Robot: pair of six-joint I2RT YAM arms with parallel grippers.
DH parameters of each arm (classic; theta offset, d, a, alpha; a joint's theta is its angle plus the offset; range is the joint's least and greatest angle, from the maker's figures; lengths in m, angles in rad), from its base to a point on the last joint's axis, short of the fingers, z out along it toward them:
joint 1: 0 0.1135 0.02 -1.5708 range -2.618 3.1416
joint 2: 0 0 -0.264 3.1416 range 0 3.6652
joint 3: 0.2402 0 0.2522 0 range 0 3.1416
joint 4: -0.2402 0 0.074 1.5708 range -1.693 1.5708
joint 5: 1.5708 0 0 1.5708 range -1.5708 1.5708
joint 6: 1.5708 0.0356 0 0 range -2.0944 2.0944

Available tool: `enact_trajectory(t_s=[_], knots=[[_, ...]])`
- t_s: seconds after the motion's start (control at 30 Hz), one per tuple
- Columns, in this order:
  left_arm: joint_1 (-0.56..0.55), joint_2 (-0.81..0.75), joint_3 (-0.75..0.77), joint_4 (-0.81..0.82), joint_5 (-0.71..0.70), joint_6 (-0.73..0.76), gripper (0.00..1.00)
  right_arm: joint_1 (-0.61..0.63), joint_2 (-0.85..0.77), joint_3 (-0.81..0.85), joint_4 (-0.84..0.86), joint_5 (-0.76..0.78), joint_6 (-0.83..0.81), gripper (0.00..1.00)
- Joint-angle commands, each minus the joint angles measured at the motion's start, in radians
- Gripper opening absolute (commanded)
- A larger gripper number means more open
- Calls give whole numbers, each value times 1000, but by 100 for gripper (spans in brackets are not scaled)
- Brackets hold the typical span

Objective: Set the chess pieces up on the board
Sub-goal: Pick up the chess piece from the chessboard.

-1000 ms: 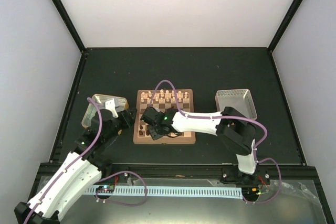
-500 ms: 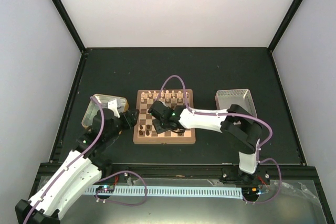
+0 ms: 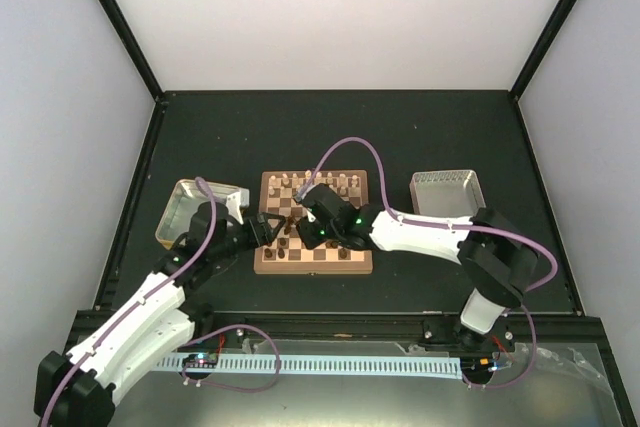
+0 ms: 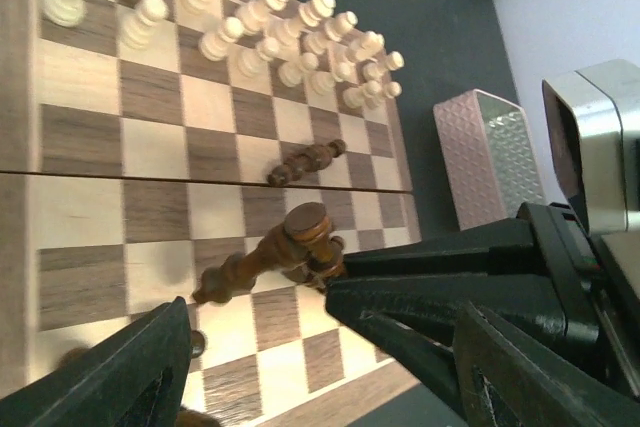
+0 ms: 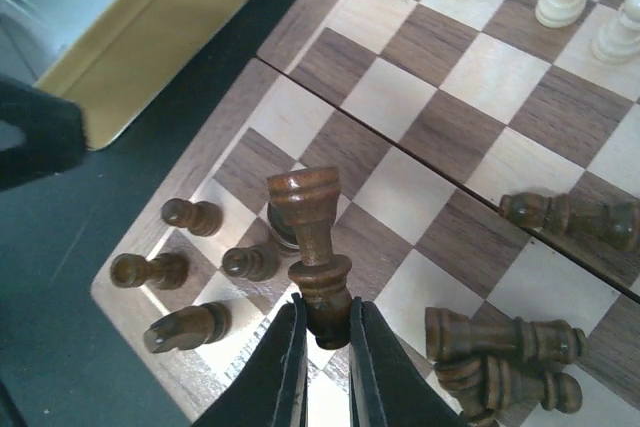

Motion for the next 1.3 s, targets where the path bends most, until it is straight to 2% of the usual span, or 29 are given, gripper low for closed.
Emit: enact_trajectory(t_s=[0.0, 0.1, 0.27, 0.53, 0.8, 1.03, 1.27], knots=[[8, 50, 4, 127, 116, -34, 74, -2, -50, -41, 116, -35, -50, 7], [9, 105, 8, 147, 130, -36, 74, -3, -66, -56, 128, -27, -51, 7], [12, 210, 25, 203, 171, -36, 66, -2, -77, -73, 146, -29, -52, 7], [20, 338, 78, 246, 235, -51, 42, -2, -87, -92, 156, -31, -67, 7], [22, 377, 80, 282, 254, -79, 42, -2, -94, -103, 162, -48, -86, 7], [25, 422, 85, 292, 263, -84, 39, -3, -101, -117, 184, -83, -111, 7], [24, 433, 87, 303, 265, -77, 27, -2, -99, -122, 187, -98, -123, 7]])
